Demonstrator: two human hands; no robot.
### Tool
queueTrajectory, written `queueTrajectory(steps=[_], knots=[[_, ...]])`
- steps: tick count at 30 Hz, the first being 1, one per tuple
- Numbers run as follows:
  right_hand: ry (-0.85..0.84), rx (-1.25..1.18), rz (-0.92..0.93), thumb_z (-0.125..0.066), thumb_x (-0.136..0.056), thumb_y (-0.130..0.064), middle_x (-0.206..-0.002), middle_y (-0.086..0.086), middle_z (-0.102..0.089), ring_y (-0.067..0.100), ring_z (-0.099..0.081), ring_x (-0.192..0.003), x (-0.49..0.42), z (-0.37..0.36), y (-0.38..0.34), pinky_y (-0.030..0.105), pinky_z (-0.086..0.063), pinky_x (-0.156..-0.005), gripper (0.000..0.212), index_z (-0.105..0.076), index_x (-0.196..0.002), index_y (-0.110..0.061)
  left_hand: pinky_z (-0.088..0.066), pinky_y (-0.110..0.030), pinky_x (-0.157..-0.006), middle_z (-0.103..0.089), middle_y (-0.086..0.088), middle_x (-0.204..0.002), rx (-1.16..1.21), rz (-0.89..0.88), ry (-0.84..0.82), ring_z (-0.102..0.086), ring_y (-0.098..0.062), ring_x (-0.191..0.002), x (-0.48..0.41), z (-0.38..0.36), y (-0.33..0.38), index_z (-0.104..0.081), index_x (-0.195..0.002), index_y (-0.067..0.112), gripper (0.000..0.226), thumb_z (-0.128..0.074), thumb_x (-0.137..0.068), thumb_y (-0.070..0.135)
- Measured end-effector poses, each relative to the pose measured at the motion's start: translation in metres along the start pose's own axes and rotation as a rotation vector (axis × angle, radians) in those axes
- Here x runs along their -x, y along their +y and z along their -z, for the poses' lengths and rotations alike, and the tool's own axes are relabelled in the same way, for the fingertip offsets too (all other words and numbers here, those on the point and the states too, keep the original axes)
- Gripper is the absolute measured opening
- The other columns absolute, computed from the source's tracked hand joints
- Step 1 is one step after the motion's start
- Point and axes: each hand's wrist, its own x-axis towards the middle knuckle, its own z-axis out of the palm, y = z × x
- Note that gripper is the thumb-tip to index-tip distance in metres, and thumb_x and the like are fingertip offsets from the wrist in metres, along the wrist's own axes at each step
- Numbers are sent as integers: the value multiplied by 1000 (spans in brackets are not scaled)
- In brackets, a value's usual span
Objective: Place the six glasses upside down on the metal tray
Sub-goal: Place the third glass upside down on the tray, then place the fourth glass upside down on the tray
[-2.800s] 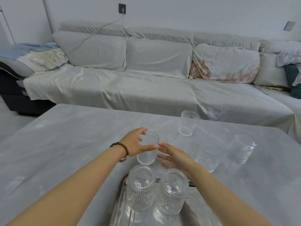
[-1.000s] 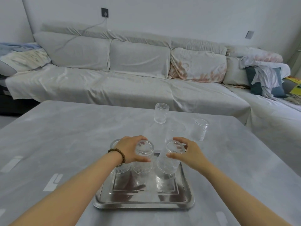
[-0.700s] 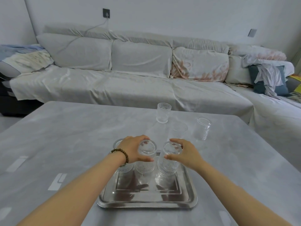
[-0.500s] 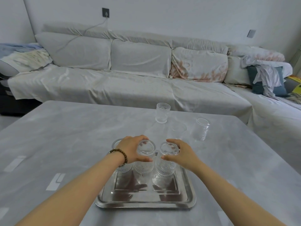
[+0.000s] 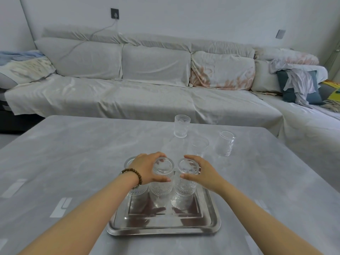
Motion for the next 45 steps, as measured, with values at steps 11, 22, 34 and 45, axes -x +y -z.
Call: queueTrajectory(steps=[11,22,34,45], knots=[[-34,-26,21,-80,-72,-40,-142,-8,-45,8,-44,-127,1,3,0,27,-35,-107,75,-45,-137,-29,-41,-36,-101,-55,12,-131,-39,1,-21,-50,-17,-118,1,2,1,-37,-133,37,95,-60,-52,82],[305,-438,33,-69,-84,-31,-118,-16,-64,3,-56,-117,-15,54,6,15,-47,-94,29,-62,-112,-31,-43,-27,-91,-53,5,-129,354,18,22,-51,-10,-108,-41,31,26,-45,-131,22,78,-44,-70,71],[125,-842,-317,-39,-95,-50,-148,-1,-42,20,-42,-134,-57,64,76,36,-35,-106,60,-39,-143,-14,-33,-38,-110,-24,-1,-155,263,60,-124,-33,-20,-137,-147,-6,81,-17,-147,19,100,-68,-71,59],[-4,-949,-342,-25,-99,-50,-115,-16,-59,8,-50,-116,-74,47,103,32,-35,-104,38,-49,-120,-31,-43,-36,-100,-45,-3,-136,191,19,-54,-51,-19,-115,-180,-43,83,-35,-138,21,90,-75,-65,56]])
